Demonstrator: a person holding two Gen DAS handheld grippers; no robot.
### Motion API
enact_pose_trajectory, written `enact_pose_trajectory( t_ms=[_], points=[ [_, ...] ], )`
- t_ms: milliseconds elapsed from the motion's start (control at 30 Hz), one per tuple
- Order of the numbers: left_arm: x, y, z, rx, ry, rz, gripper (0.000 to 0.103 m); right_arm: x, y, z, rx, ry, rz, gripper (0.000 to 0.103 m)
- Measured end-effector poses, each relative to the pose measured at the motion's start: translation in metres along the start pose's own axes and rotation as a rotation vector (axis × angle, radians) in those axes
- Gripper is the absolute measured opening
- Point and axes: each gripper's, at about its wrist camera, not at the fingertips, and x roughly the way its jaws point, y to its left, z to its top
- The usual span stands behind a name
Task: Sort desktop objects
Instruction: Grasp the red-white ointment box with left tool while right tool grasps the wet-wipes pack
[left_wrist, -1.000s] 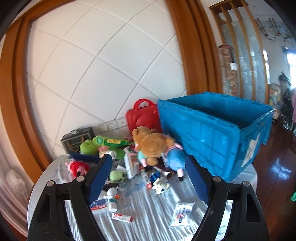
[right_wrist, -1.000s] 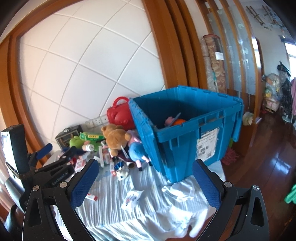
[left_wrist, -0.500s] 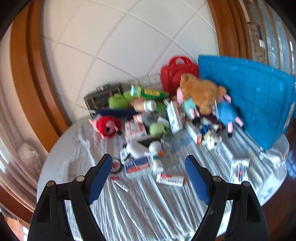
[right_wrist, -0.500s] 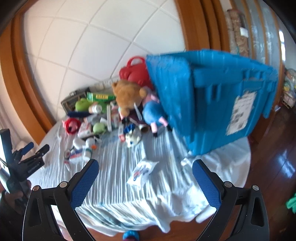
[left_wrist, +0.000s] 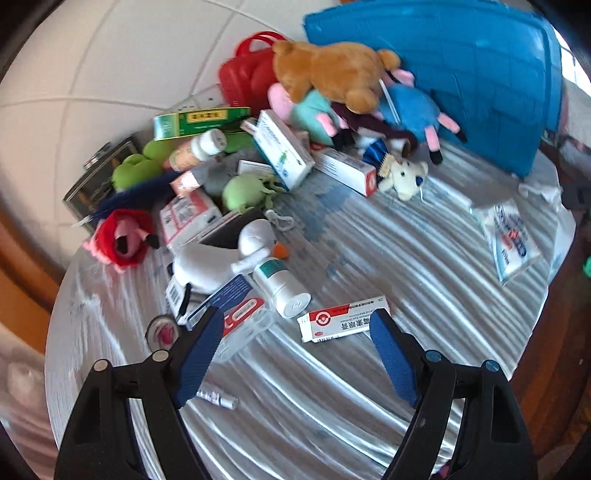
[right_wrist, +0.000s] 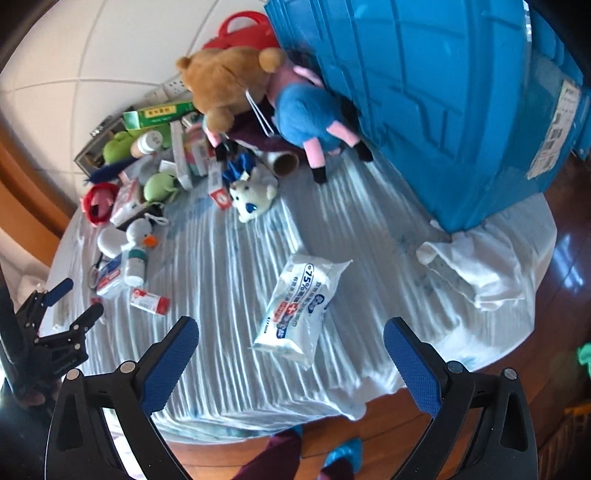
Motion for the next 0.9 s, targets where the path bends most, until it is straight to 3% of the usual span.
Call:
enact_pose_trajectory(
  t_ms=[300, 467, 633, 733, 767, 900],
  points=[
    [0.051, -0.002, 0.009, 0.235, -0.004, -0.227, 0.081, 0.052, -0.005, -0.001, 0.118, 0.105, -0.077, 0.102],
    [0.064, -0.013, 0.006, 0.442, -0.018, -0.403, 0.081, 0.071, -0.005, -0.005, 0.123, 0.110, -0.149, 0.102],
    [0.080, -0.022, -0.004, 0.617, 0.024, -0.578, 0.063, 0.086, -0.006, -0.008, 0.138, 0.126, -0.169, 0.102],
    [0.087, -0.012, -0.002, 0.621, 0.039, -0.676, 0.055, 0.088, -0.001, -0.010, 0.126, 0.113, -0.188, 0.102],
    [0.089, -0.009, 0.000, 0.627, 0.052, -0.702, 0.046, 0.087, 0.001, -0.011, 0.118, 0.099, -0.190, 0.102],
    [0.088, -0.001, 0.001, 0.645, 0.063, -0.725, 0.027, 0.087, 0.000, -0.014, 0.125, 0.072, -0.207, 0.101]
  ],
)
